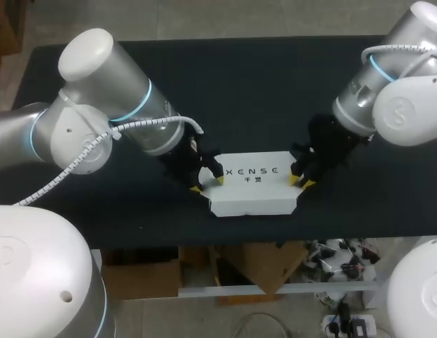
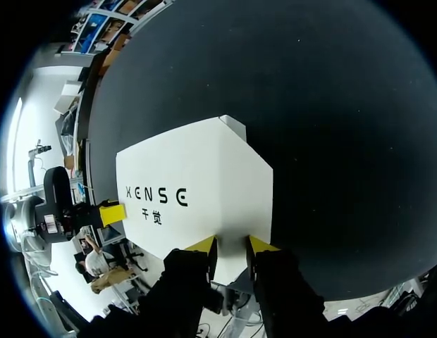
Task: Assemble the packaging by folding the flat box into shape, placing the metal phone stand inside, and closing the box properly
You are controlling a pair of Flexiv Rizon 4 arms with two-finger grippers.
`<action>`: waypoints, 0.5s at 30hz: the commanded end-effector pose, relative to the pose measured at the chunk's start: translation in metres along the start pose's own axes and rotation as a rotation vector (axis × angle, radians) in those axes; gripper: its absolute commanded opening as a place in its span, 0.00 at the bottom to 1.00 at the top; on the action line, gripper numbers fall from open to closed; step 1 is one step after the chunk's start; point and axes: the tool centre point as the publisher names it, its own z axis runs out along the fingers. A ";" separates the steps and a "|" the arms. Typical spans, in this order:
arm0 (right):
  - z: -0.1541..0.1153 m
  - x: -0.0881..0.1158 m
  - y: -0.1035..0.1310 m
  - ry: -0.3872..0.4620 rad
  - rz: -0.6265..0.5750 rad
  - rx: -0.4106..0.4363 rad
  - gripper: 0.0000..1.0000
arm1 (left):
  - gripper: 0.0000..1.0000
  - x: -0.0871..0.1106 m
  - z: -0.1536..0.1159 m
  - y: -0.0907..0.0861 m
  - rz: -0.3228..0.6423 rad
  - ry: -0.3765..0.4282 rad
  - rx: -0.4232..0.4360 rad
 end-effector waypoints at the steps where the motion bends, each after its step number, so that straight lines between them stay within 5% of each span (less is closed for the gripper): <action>1: 0.002 0.000 0.001 0.002 -0.001 0.004 0.29 | 0.57 0.001 0.003 0.000 0.001 0.000 0.002; 15: 0.002 -0.005 -0.001 0.006 -0.006 -0.019 0.27 | 0.56 0.001 0.003 0.001 0.004 -0.004 0.010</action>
